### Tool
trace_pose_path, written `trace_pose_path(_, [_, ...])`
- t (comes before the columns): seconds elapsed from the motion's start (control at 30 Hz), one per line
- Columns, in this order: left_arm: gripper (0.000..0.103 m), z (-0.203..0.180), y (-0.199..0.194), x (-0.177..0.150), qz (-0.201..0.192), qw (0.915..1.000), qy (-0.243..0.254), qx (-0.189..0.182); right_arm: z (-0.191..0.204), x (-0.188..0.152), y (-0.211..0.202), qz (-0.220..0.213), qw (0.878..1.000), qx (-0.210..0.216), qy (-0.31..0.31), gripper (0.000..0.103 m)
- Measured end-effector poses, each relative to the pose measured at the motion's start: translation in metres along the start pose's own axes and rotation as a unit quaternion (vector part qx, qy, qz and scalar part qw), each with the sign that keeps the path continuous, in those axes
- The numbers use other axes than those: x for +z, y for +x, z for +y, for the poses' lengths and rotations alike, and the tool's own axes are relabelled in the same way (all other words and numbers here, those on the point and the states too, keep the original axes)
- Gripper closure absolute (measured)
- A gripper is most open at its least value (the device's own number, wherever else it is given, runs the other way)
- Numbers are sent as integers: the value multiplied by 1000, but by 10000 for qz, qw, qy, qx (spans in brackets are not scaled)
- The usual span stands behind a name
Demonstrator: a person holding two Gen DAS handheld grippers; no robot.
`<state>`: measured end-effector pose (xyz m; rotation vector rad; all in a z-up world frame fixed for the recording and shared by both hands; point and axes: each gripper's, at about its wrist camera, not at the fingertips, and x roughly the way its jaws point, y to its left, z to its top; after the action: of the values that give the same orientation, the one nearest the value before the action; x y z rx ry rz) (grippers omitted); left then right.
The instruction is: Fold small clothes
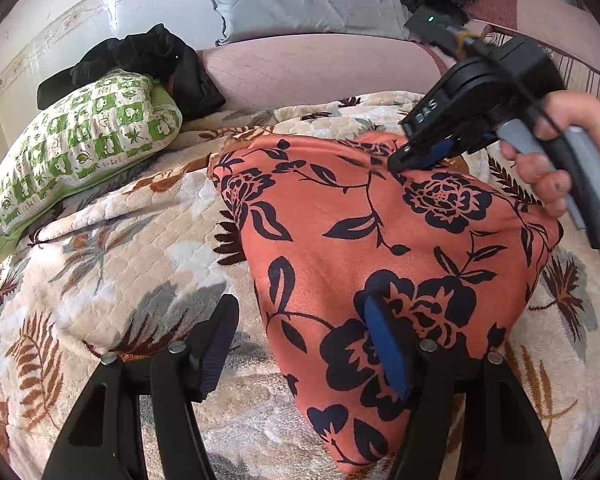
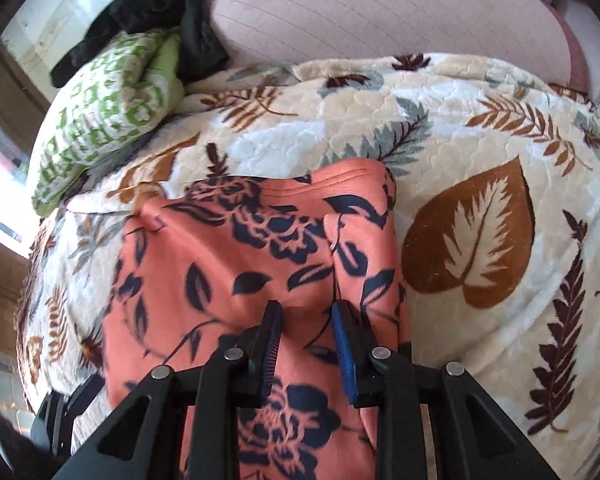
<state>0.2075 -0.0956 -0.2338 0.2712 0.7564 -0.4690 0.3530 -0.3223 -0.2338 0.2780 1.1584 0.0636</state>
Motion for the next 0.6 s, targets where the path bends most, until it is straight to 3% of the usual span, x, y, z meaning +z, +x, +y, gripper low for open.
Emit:
trace_pose_path(0.1, [36, 0, 2, 0, 4, 10000, -4, -7, -7, 11, 28, 126, 9998, 59, 161, 74])
trace_pose_path(0.3, [35, 2, 1, 0, 40, 10000, -54, -53, 5, 19, 14, 92, 9999, -52, 115, 73])
trace_pose_path(0.47, [35, 2, 3, 1, 36, 9999, -87, -38, 52, 22, -11, -87, 9935, 1061, -399, 72])
trace_pose_path(0.6, [35, 2, 3, 1, 34, 10000, -89, -22, 94, 25, 21, 229, 9910, 1082, -756, 72])
